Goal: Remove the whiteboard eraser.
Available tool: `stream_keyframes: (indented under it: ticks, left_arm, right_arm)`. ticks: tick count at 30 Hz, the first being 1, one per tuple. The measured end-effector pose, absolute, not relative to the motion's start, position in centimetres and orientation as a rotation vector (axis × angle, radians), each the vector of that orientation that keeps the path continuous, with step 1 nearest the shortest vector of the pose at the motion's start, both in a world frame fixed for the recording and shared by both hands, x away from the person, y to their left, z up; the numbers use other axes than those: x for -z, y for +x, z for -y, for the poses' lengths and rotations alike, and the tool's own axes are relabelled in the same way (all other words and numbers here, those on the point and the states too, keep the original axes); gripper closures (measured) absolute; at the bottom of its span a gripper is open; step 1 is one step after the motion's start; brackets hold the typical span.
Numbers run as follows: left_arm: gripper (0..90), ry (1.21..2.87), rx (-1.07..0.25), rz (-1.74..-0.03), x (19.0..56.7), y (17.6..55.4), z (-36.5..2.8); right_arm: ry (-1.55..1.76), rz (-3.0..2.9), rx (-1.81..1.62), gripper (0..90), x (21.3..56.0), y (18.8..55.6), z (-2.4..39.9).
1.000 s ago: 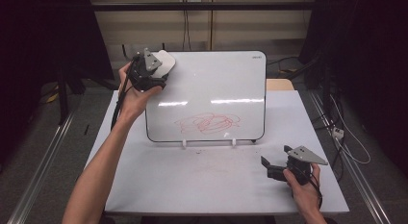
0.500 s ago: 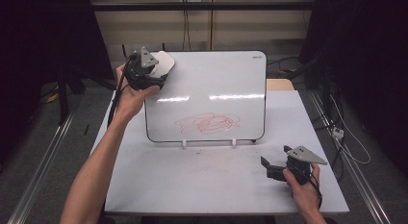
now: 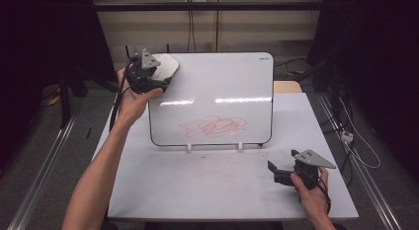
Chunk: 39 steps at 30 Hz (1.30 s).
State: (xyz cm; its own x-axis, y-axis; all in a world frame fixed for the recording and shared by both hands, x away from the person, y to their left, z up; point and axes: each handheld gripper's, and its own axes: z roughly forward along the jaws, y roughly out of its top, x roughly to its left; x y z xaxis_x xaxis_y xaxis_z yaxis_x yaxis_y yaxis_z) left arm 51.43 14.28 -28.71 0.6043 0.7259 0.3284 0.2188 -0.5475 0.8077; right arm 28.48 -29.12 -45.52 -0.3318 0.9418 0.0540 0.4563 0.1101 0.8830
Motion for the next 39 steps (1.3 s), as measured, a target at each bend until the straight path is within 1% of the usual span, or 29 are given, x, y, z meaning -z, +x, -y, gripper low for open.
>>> stream_keyframes:
  ticks: [13,32,39]
  left_arm:
    - [31.3,2.038,-0.813,-0.739,29.0,50.6,-14.8]
    - [31.2,1.971,-0.825,-0.693,28.4,48.1,-15.1]
    - [31.2,1.961,-0.816,-0.691,29.0,47.1,-15.4]
  right_arm:
    - [1.37,-1.842,-1.166,4.6,45.5,28.8,29.0]
    - [1.357,-1.854,-1.169,4.6,45.5,28.9,28.8]
    - [1.361,-1.849,-1.173,4.6,45.5,28.7,28.9]
